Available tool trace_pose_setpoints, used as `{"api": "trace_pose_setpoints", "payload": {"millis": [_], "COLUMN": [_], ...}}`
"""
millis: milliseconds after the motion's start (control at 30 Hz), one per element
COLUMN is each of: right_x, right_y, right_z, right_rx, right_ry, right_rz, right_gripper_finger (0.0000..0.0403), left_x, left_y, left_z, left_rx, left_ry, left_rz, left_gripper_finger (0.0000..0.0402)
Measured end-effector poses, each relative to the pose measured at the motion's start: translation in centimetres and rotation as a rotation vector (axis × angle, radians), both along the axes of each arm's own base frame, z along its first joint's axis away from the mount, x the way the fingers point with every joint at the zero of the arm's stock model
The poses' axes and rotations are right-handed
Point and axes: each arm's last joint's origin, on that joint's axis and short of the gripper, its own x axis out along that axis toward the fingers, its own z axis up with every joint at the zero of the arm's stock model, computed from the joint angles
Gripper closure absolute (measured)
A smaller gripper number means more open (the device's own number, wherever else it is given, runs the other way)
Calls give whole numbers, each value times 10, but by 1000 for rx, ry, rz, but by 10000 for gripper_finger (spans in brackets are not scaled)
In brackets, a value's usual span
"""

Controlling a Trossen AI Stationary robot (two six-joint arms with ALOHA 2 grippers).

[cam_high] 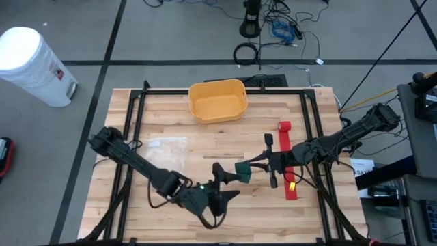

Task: Roll bandage
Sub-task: Roll the green bandage

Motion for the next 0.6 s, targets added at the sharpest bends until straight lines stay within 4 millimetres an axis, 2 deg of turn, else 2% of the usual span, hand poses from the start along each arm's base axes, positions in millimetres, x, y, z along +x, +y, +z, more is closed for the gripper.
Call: {"api": "trace_pose_setpoints", "payload": {"millis": [200,433,600], "right_x": [0,0,0], "right_y": [0,0,0], "right_z": [0,0,0], "right_rx": [0,0,1], "right_ry": [-1,1,0], "right_rz": [0,0,0], "right_gripper_finger": [392,392,392], "left_x": [15,24,24], "left_y": [-12,-17,-15], "left_z": [-18,-24,-24], "left_rx": [205,333,358], "left_ry": [-5,-48,-43], "left_rz": [-18,47,87], "left_gripper_finger": [96,98,133]}}
